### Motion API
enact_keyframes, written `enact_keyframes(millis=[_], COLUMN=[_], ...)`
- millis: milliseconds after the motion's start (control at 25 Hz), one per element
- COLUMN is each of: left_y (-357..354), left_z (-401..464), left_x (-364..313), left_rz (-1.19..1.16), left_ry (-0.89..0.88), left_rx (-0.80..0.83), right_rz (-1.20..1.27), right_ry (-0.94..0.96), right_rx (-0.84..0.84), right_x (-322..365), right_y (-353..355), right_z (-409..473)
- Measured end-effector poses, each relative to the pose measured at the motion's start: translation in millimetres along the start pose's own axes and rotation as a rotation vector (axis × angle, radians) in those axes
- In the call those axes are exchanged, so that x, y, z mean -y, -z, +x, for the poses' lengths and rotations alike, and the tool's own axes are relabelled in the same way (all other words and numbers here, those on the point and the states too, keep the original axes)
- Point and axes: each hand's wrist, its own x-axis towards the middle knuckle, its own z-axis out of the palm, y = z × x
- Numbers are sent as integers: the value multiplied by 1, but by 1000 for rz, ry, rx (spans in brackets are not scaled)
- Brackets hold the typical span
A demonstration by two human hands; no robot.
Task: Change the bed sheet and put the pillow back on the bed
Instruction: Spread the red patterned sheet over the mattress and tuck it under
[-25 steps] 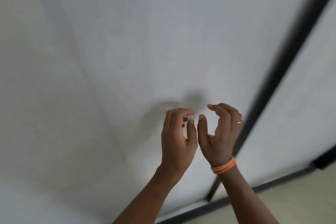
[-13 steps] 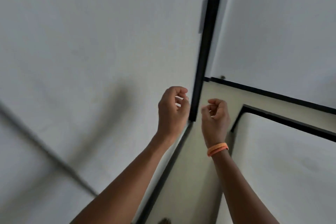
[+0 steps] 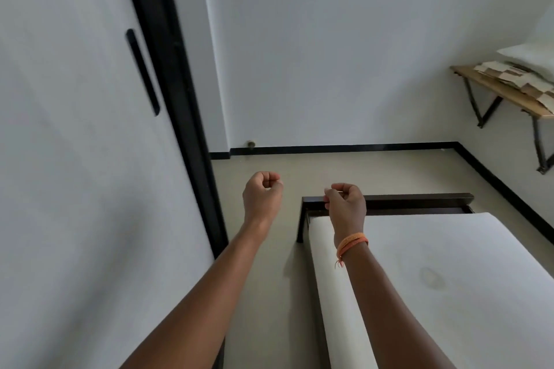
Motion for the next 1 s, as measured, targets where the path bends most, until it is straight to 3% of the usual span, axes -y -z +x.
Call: enact_keyframes(millis=[360, 680, 1000], left_y=[-164, -313, -506], left_z=[282, 528, 737], left_x=[-19, -81, -101], left_rz=[10, 31, 74], left_ry=[52, 80, 164], left_rx=[284, 427, 710], right_rz=[113, 206, 259], right_ry=[-124, -133, -142], right_rx=[-313, -449, -805], right_x=[6, 80, 90], right_y=[-76, -153, -161], right_z=[300, 563, 788])
